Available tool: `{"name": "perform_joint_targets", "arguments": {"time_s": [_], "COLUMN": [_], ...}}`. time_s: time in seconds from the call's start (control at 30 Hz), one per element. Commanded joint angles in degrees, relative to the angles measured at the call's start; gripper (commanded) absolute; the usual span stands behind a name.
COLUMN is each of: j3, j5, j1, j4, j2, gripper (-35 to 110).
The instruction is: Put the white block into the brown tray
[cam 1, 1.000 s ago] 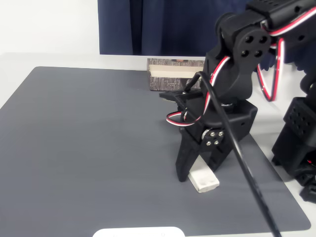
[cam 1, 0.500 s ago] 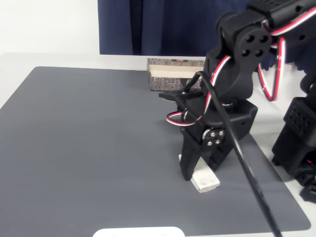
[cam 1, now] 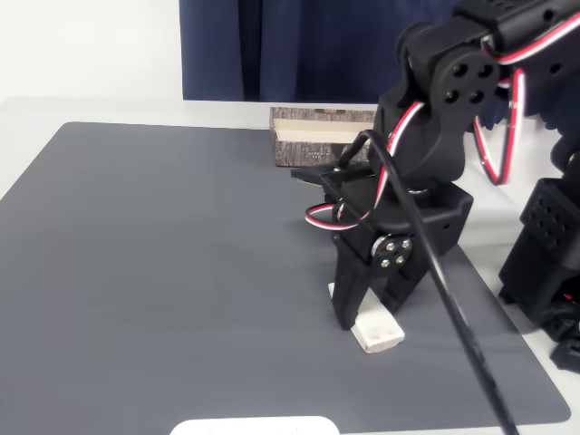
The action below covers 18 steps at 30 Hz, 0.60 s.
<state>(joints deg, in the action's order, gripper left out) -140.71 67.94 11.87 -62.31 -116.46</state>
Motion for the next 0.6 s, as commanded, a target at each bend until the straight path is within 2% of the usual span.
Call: {"name": "perform_joint_targets", "arguments": {"time_s": [0.0, 0.23, 0.57], "j3": [0.44, 0.53, 2.81], "j5": [0.00, 0.00, 0.97], "j1": [-0.88, -0.97, -2.29], "j4": [-0.44, -0.62, -1.05], "j2": [-1.58, -1.93, -3.87], "gripper": [18, 17, 7]}}
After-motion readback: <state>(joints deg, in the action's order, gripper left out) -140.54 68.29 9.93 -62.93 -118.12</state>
